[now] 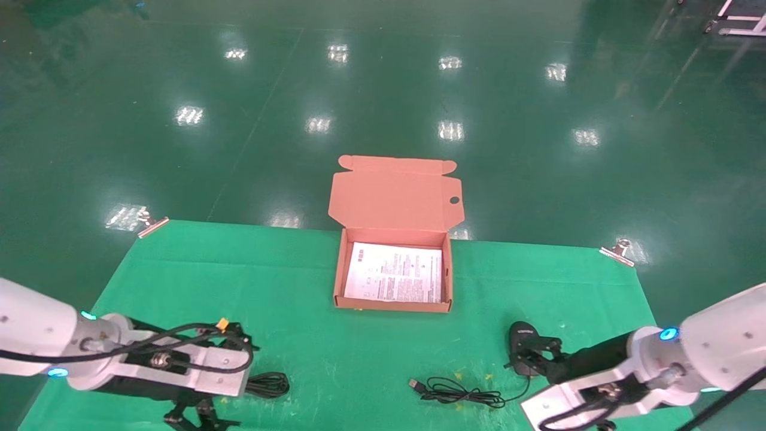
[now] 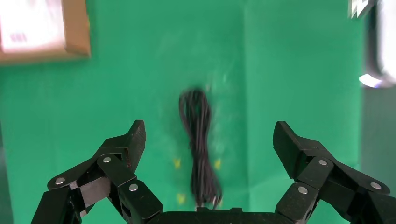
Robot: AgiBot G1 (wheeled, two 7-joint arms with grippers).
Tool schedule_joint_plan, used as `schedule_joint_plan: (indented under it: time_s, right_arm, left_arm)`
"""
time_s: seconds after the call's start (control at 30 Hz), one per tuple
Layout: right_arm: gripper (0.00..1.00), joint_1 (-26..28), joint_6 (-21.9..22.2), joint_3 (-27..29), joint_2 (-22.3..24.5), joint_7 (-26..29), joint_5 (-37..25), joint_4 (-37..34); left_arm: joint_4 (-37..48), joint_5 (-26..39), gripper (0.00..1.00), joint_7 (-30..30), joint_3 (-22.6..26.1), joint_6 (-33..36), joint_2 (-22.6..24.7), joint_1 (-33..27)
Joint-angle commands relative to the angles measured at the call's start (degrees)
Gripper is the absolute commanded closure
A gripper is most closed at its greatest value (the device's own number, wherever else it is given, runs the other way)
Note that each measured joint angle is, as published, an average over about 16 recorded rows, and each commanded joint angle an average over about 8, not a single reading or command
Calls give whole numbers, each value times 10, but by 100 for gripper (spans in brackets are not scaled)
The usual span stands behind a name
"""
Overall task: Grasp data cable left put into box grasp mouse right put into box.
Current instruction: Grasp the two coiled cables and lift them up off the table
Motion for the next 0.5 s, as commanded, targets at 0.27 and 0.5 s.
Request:
schedule_joint_plan:
  time_s: [0.27, 0.5]
  right_arm:
    - [0, -41, 58, -16, -22, 44, -62, -8]
    - [0, -64, 87, -15, -44, 73, -64, -46]
  left_arm:
    - [40, 85, 0, -43, 31, -32, 37, 17]
    - [119, 99, 0, -52, 34, -62, 67, 24]
